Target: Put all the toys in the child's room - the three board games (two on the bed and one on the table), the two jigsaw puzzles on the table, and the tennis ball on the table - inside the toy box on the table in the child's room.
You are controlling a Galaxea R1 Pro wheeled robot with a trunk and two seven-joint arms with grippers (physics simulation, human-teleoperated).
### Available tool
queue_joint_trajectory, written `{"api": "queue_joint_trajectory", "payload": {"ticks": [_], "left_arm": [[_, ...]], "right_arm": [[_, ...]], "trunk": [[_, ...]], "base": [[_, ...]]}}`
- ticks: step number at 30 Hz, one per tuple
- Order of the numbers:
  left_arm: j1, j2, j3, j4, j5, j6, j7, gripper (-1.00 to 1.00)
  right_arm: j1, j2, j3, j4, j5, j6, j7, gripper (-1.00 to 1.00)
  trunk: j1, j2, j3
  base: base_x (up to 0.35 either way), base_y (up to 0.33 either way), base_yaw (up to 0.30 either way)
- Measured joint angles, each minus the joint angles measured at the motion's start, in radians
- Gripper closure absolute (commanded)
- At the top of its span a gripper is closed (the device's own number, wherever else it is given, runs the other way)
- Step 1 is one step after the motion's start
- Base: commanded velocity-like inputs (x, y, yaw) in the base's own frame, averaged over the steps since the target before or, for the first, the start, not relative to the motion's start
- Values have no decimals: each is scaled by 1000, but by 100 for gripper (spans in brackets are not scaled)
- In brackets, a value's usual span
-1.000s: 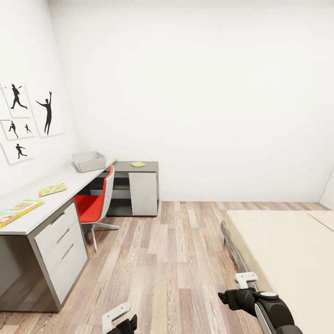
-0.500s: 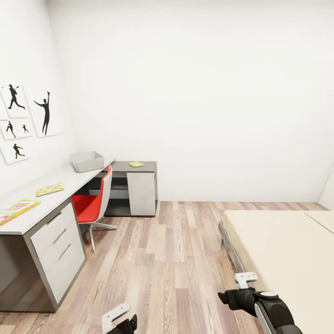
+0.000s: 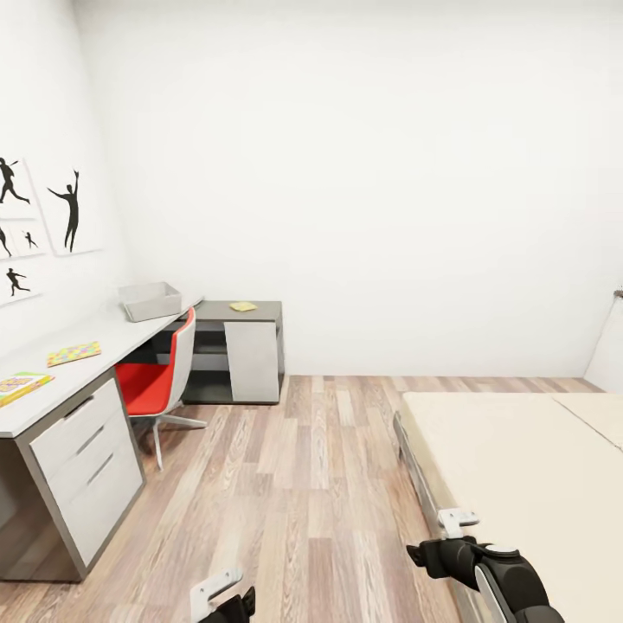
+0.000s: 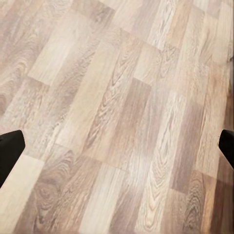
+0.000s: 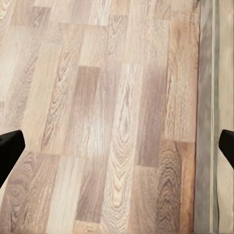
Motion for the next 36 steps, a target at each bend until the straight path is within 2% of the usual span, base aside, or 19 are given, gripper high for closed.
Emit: {"api": "queue_joint_trajectory", "payload": {"ticks": [36], "left_arm": [[0,0,-1,3,-3,0,0,-100]], "right_arm": [[1,0,-1,0,0,-1,0,-100]], "trunk": [[0,0,0]], "base": [[0,-270,0]]}}
